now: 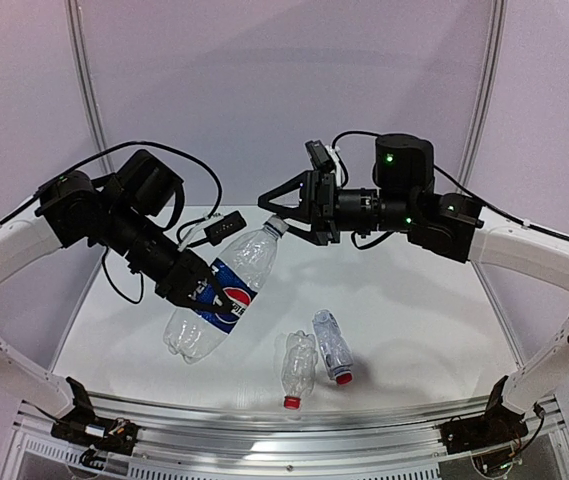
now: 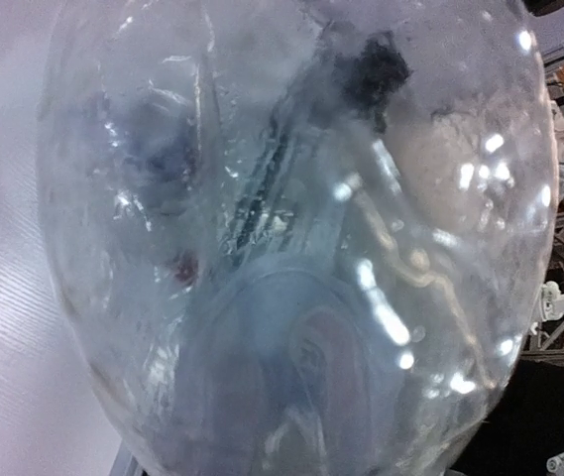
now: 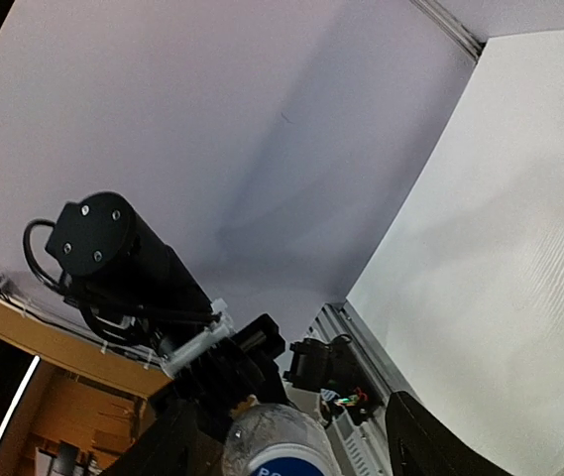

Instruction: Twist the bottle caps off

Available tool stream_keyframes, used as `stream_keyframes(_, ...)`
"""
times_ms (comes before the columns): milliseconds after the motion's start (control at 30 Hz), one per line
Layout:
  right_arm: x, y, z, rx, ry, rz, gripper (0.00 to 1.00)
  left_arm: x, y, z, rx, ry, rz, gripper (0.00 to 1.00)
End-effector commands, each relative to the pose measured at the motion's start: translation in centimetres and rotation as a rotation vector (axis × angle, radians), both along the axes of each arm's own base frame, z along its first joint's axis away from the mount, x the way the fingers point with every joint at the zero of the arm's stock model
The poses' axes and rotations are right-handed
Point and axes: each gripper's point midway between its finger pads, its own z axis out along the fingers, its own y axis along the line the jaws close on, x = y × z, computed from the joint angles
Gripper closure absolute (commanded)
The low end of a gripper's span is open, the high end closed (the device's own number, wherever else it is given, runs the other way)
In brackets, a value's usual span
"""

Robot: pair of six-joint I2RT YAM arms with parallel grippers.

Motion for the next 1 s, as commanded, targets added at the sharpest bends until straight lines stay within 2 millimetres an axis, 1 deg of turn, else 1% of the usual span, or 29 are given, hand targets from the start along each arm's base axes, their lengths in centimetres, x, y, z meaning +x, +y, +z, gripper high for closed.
stream_keyframes(0,0.8,-0.7,2.1,0.026,-0.020,-0.061,0.21,1.9,0.9,-2.8,0.132,-0.070,0.058,1.00)
stream_keyframes(100,1.0,-1.0,2.3,0.024,0.011,-0.087,0.08,2.9,1.5,-3.8,0.185,-0.106,0.095,1.00)
stream_keyframes(133,1.2,-1.1,2.1,0.013,0.025,-0.105,0.02,3.2,1.7,-4.0,0.198,-0.119,0.109,1.00)
stream_keyframes(167,1.4,-1.4,1.8,-0.007,0.044,-0.129,0.01,3.7,1.9,-4.1,0.212,-0.139,0.130,1.00)
stream_keyframes(300,2.9,-2.7,-1.2,-0.141,0.168,-0.260,0.00,5.6,3.0,-4.2,0.265,-0.227,0.214,1.00)
stream_keyframes(367,3.4,-3.1,-2.3,-0.174,0.235,-0.309,0.00,6.5,3.7,-4.4,0.299,-0.280,0.254,1.00)
stream_keyframes(467,3.6,-2.7,-3.2,-0.164,0.314,-0.339,0.00,7.3,4.4,-4.8,0.327,-0.337,0.288,1.00)
stream_keyframes(600,4.0,-1.9,-3.3,-0.192,0.349,-0.392,0.03,7.6,4.8,-5.2,0.351,-0.369,0.302,1.00)
stream_keyframes(700,4.5,-1.1,-4.2,-0.235,0.371,-0.420,0.08,7.7,4.7,-5.1,0.352,-0.387,0.297,1.00)
stream_keyframes(867,4.9,0.5,-5.2,-0.270,0.394,-0.422,0.22,7.4,4.7,-5.1,0.362,-0.402,0.295,1.00)
stream_keyframes(900,5.0,0.9,-5.7,-0.285,0.402,-0.424,0.25,7.3,4.7,-5.1,0.363,-0.403,0.294,1.00)
stream_keyframes(933,5.1,1.2,-5.5,-0.284,0.404,-0.425,0.27,7.3,4.6,-5.1,0.363,-0.406,0.295,1.00)
stream_keyframes(967,5.1,1.5,-5.8,-0.291,0.407,-0.427,0.29,7.2,4.6,-5.1,0.361,-0.406,0.294,1.00)
